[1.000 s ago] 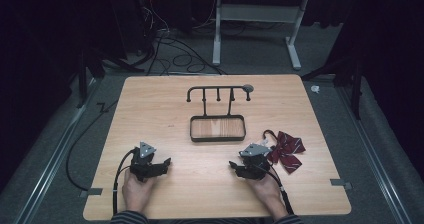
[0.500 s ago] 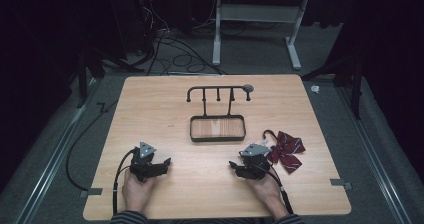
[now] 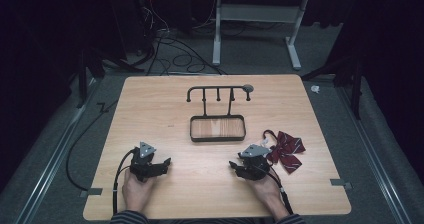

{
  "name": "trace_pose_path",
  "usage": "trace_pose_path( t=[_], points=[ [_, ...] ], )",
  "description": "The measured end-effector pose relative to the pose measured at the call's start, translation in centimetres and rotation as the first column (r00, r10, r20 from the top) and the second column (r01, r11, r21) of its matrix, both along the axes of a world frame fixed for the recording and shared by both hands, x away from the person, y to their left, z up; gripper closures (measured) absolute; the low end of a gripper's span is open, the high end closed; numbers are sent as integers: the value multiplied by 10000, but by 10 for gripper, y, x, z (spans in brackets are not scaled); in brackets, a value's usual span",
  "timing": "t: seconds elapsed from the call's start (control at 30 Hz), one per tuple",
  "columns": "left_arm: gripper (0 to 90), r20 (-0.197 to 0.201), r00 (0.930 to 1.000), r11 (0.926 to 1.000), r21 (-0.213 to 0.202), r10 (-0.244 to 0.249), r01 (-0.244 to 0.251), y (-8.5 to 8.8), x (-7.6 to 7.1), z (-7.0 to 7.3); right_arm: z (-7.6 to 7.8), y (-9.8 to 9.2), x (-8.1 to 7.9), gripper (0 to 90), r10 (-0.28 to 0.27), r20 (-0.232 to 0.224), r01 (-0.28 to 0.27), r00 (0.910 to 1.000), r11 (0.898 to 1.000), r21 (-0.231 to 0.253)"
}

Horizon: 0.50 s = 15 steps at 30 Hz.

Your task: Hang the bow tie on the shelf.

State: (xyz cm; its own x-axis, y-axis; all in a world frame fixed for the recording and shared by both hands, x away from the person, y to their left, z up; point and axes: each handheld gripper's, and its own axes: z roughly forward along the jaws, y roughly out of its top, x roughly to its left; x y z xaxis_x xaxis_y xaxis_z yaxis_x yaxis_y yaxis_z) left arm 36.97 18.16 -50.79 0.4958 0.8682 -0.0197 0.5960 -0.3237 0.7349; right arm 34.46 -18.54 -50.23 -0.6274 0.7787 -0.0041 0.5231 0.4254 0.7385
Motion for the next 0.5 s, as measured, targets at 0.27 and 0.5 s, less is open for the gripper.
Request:
trace_pose_path(
  t=[0.27, 0.5],
  points=[
    [213, 0, 10000, 10000, 3, 5, -5, 0, 0, 0, 9, -7, -6, 541, -23, 199, 14, 9998, 9991, 427],
    [213, 4, 10000, 10000, -13, 1, -1, 0, 0, 0, 16, -18, -9, 574, -140, 357, 119, 9993, 9981, 603]
  ],
)
